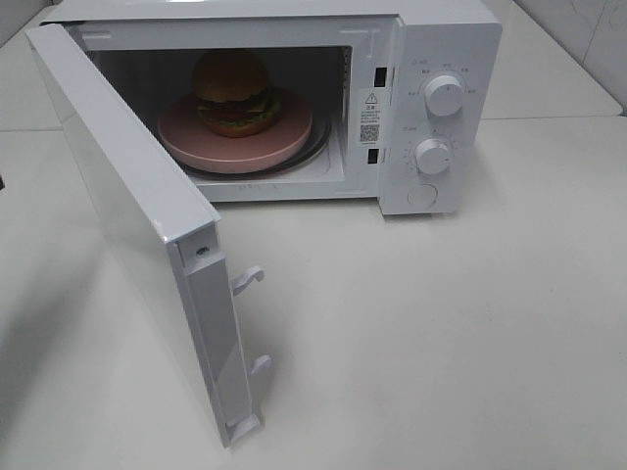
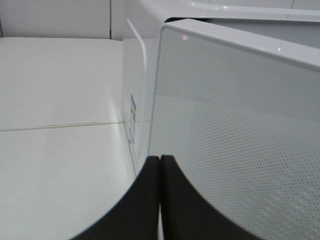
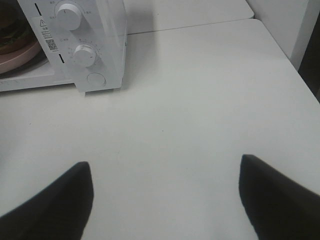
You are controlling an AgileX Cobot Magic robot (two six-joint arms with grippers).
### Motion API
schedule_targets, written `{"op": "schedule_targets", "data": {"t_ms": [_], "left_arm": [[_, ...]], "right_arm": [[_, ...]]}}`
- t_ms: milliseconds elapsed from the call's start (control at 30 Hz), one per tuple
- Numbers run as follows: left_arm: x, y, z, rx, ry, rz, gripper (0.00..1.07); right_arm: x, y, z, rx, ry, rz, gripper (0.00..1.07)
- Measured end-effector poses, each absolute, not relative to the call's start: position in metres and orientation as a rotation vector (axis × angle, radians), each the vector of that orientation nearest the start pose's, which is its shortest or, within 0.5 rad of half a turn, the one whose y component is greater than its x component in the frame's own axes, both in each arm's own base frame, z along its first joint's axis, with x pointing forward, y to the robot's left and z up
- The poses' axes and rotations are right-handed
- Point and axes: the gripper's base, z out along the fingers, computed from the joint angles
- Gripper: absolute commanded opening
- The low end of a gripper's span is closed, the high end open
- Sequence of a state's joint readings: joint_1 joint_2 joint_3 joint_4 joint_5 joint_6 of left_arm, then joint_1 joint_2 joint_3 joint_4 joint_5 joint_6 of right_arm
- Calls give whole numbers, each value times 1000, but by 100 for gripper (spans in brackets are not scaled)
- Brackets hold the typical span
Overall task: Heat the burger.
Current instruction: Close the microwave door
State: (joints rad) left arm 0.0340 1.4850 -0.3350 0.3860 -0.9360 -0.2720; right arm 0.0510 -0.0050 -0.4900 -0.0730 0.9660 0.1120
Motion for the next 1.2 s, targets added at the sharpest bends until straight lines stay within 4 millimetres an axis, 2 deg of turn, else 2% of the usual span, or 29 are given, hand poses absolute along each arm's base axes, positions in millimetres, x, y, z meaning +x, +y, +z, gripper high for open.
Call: {"op": "schedule_targets", "data": {"t_ms": [133,300,467,667,900,1200], "left_arm": [[252,-28,178,187,1749,-302,0],[268,-49,172,248,1757,-360,0],[279,-60,170,222,1752,-359,0],[286,-70,167,205,1762,-346,0],[296,-100,171,286,1718,-351,0],[307,-121,172,293,1719,-328,0]], "right_arm": [[-1,-6,282,59,1952,22,76],[-1,-6,282,59,1952,22,76],[-1,-6,282,59,1952,22,76],[-1,-6,282,59,1952,22,76],[-1,-6,282,59,1952,22,76],[-1,-6,282,59,1952,22,76]]}}
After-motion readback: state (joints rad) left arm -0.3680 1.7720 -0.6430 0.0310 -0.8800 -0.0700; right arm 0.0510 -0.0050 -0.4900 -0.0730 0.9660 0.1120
